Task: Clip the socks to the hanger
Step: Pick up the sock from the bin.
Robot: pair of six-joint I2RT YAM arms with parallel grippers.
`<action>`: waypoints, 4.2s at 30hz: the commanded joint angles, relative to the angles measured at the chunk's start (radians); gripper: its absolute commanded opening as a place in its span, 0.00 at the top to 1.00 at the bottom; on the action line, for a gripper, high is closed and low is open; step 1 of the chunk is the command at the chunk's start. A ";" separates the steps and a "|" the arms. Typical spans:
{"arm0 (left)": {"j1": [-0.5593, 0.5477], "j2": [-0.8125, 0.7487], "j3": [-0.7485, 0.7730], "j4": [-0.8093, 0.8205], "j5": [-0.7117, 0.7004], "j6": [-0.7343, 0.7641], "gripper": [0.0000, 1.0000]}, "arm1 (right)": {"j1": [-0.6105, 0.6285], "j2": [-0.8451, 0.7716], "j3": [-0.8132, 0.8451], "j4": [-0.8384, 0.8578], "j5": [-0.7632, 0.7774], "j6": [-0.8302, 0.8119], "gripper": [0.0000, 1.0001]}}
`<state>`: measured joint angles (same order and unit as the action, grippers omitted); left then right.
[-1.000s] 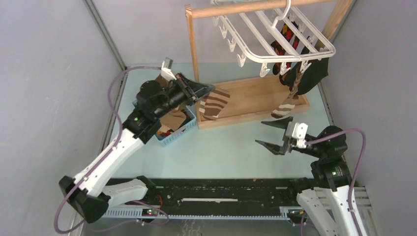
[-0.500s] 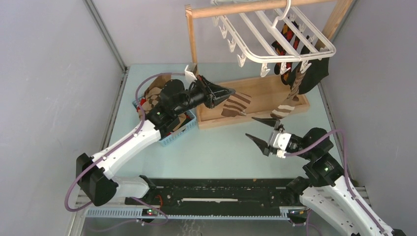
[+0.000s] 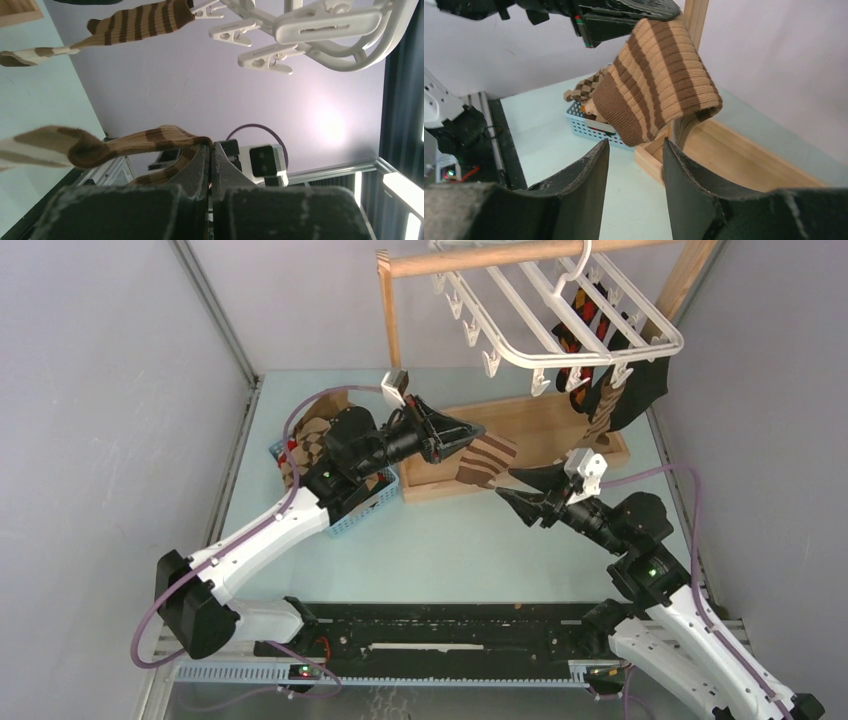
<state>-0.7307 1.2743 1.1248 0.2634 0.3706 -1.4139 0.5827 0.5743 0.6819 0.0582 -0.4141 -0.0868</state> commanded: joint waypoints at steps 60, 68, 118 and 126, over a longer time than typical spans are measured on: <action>0.037 -0.061 -0.098 0.115 0.422 0.643 0.34 | -0.130 0.097 0.099 0.149 -0.190 0.519 1.00; 0.027 -0.017 -0.067 0.140 0.470 0.548 0.55 | -0.117 0.101 0.100 0.157 -0.202 0.506 1.00; 0.076 -0.006 -0.028 -0.019 0.361 -0.058 1.00 | 0.070 0.054 0.202 -0.352 -0.223 -1.035 0.26; 0.046 -0.014 -0.018 -0.035 0.367 -0.119 1.00 | 0.127 0.036 0.153 -0.204 -0.180 -0.939 0.32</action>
<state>-0.6647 1.2755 1.0187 0.2153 0.7101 -1.4754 0.6857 0.6224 0.8417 -0.2314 -0.6277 -1.0611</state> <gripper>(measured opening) 0.016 0.702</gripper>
